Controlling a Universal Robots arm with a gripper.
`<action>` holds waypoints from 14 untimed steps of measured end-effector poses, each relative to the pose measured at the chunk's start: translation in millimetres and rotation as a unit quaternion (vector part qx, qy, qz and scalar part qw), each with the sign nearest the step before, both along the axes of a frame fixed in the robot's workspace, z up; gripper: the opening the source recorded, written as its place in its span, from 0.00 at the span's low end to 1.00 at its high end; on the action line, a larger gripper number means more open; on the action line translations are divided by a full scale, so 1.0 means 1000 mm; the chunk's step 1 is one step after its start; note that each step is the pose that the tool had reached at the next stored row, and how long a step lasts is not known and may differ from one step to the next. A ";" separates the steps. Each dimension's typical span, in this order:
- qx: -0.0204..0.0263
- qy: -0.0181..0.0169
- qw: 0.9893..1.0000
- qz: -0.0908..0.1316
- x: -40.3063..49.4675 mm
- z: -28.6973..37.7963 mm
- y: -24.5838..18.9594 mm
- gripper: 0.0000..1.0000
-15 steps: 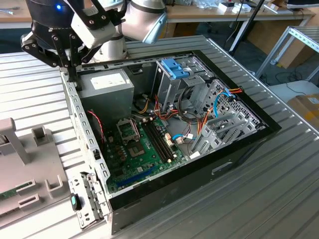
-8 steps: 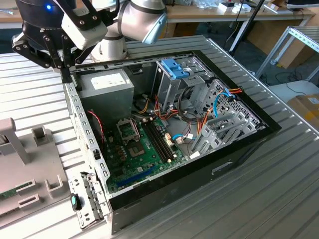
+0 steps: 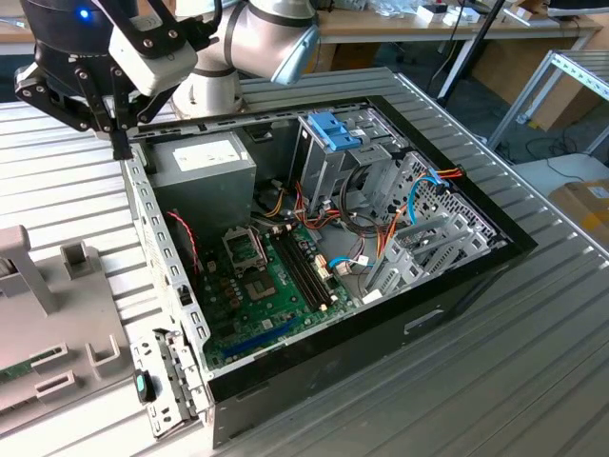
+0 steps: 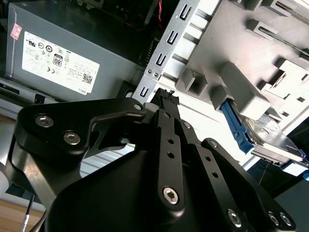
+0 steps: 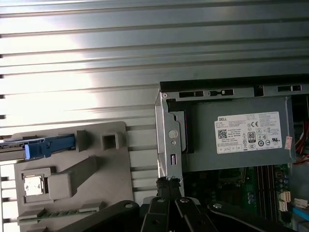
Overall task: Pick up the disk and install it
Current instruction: 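Reach for the disk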
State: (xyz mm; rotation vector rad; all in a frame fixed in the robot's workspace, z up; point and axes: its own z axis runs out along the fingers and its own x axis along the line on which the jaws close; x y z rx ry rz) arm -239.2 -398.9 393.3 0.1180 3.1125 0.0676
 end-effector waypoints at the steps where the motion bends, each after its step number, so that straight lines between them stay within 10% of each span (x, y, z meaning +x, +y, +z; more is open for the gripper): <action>1: 0.000 0.000 1.000 0.000 -0.0001 0.0000 0.0000 0.11; 14: 0.000 0.000 1.000 0.000 -0.0047 0.0000 0.0000 0.11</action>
